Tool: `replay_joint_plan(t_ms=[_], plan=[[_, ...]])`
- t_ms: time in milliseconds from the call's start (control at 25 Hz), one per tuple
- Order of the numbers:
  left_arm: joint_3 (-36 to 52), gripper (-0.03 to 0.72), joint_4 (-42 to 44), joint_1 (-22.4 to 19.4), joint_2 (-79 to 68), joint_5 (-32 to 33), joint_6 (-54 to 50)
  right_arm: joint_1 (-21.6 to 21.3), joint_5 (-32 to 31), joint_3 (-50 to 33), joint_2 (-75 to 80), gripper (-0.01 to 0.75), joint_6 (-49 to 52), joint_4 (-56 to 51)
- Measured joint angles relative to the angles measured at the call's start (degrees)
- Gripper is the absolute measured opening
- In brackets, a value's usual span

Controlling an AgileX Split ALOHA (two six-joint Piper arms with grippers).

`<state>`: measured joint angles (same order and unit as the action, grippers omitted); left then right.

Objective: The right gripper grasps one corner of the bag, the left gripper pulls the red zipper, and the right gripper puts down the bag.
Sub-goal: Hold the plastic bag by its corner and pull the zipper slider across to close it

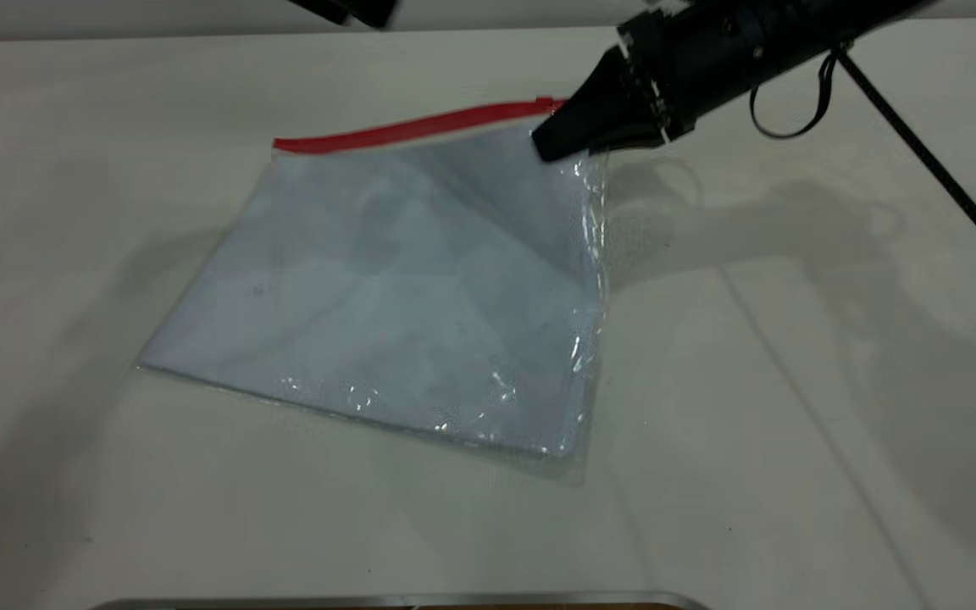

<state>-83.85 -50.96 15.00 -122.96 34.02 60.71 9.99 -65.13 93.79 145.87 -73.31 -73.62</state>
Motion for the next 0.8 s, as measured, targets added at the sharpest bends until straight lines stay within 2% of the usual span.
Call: replay_joint_plan(t_ms=[200, 320, 800], plan=[[-9.6, 0.469, -1.3, 1.2, -8.4, 9.1, 6.9, 0.0, -0.1, 0.0, -0.3, 0.033, -0.1, 0.7], [-13.1, 0.469, -3.5, 2.1, -11.9, 11.6, 9.1, 0.0, -0.1, 0.0, -0.3, 0.033, -0.1, 0.7], [-16.0, 0.465, -11.2, 6.2, -15.5, 11.7, 14.6, 0.0, -0.1, 0.0, -0.3, 0.033, -0.1, 0.8]])
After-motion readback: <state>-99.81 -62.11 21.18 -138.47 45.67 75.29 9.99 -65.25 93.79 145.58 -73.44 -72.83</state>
